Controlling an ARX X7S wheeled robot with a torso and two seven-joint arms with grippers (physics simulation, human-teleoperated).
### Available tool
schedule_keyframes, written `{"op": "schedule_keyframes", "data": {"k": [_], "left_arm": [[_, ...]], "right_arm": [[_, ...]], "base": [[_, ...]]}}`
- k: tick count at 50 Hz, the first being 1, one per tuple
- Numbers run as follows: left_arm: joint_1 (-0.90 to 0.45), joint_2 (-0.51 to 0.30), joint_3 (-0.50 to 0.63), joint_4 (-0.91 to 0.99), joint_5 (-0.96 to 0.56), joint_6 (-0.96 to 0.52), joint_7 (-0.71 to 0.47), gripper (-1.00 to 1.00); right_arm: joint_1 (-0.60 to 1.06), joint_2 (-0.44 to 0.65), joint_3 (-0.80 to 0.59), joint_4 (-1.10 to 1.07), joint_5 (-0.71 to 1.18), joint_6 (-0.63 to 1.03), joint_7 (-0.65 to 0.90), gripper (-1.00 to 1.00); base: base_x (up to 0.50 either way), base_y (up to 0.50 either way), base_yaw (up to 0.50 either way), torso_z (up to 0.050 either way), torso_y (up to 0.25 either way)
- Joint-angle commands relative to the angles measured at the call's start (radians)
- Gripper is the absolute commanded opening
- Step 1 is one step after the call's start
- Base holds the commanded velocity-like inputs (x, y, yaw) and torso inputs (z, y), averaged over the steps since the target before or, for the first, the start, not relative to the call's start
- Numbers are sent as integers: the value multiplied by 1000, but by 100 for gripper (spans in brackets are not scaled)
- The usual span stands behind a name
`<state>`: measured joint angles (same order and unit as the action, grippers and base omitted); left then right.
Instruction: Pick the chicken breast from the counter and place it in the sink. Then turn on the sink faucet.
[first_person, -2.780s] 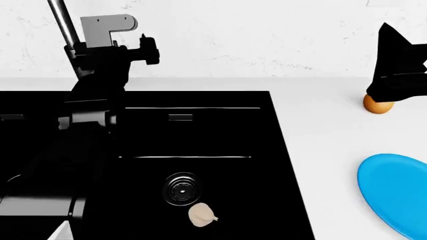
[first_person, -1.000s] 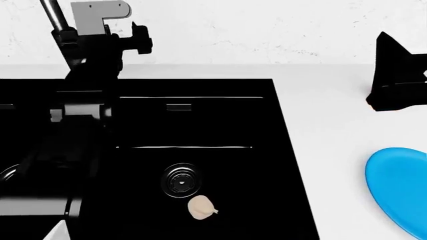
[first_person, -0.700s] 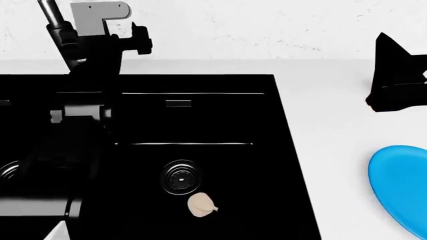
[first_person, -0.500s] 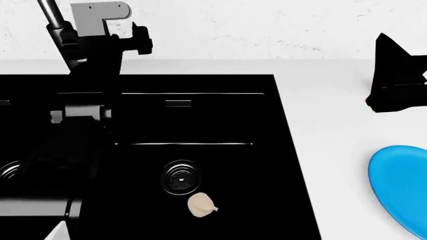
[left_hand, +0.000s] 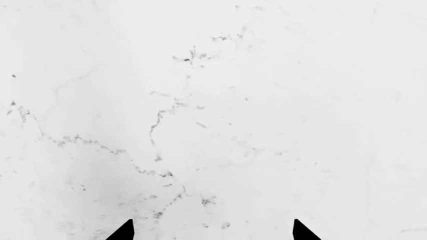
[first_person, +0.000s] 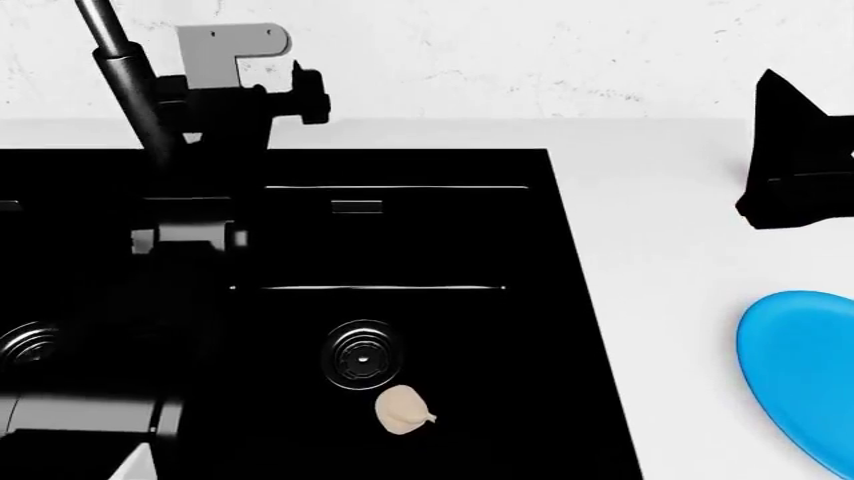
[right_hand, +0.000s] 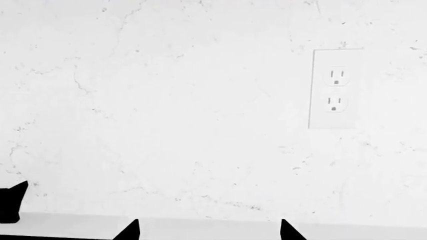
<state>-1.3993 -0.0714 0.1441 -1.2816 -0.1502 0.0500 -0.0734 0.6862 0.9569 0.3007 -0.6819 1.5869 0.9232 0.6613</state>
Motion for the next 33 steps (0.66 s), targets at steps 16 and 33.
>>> {"op": "schedule_keyframes", "data": {"k": [16, 33], "left_arm": [[-2, 63, -12, -24, 33, 14, 32, 100], [15, 70, 210, 38, -176, -8, 10, 100]], "right_arm": [[-22, 2, 14, -4, -2, -9, -7, 100], [-31, 7, 19, -1, -6, -11, -14, 100]], "base": [[0, 0, 0, 0, 0], [0, 0, 0, 0, 0]]}}
